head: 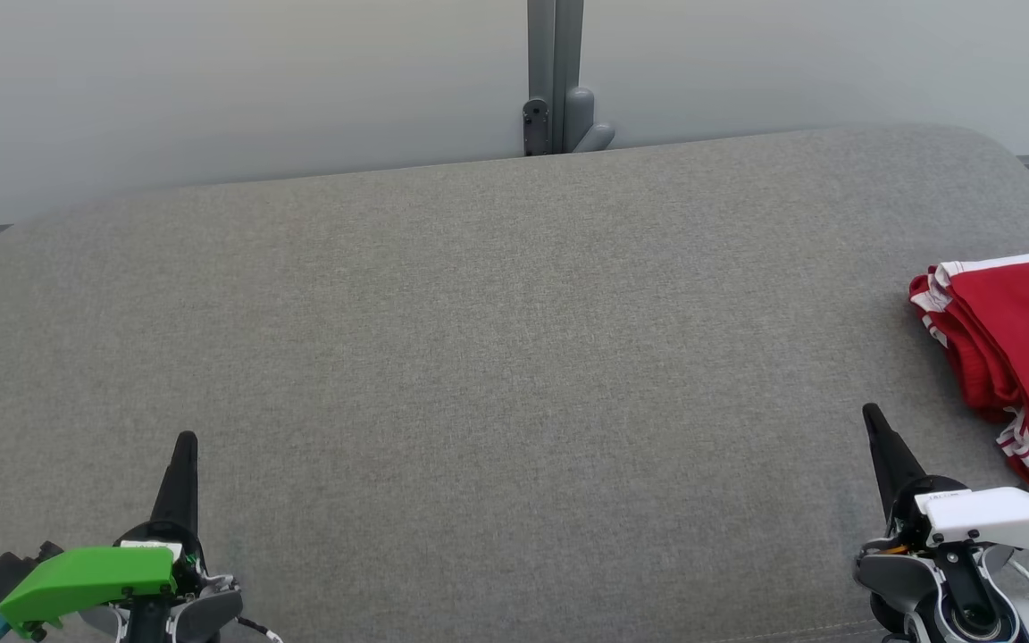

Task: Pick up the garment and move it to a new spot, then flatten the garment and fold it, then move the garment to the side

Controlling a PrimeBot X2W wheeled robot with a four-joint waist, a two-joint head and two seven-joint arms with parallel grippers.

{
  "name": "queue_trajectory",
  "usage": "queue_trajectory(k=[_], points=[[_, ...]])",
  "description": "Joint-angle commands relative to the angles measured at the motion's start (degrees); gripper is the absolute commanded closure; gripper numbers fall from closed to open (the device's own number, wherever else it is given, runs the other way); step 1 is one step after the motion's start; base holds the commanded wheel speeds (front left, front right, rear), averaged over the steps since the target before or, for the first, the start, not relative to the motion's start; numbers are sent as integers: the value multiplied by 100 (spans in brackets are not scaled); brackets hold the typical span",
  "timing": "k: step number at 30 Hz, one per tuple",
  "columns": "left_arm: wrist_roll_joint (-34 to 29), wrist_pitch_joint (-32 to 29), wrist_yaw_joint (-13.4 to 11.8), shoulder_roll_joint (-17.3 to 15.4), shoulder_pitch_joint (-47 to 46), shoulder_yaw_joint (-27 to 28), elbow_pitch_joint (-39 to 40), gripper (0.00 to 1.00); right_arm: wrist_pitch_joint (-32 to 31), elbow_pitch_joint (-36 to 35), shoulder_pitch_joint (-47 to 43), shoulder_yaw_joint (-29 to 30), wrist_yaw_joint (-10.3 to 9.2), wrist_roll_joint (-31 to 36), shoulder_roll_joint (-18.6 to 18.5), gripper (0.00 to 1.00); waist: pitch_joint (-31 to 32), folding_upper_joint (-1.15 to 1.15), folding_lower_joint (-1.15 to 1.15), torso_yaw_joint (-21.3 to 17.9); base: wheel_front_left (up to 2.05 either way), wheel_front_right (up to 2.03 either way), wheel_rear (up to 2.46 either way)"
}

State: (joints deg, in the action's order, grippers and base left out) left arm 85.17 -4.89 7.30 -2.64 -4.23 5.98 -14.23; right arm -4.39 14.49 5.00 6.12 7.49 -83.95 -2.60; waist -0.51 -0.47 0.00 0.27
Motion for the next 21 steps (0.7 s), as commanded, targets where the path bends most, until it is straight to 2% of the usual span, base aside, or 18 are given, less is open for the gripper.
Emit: queue_trajectory(k=[1, 21], points=[[115, -34, 27, -39, -129, 31, 33, 100, -42, -52, 71, 15, 1, -145, -37, 100, 3, 41, 0, -2, 0, 0, 0], [727, -211, 28, -42, -221, 90, 52, 100, -212, -102, 106, 23, 0, -872, -42, 100, 34, 47, 0, -27, 0, 0, 0]])
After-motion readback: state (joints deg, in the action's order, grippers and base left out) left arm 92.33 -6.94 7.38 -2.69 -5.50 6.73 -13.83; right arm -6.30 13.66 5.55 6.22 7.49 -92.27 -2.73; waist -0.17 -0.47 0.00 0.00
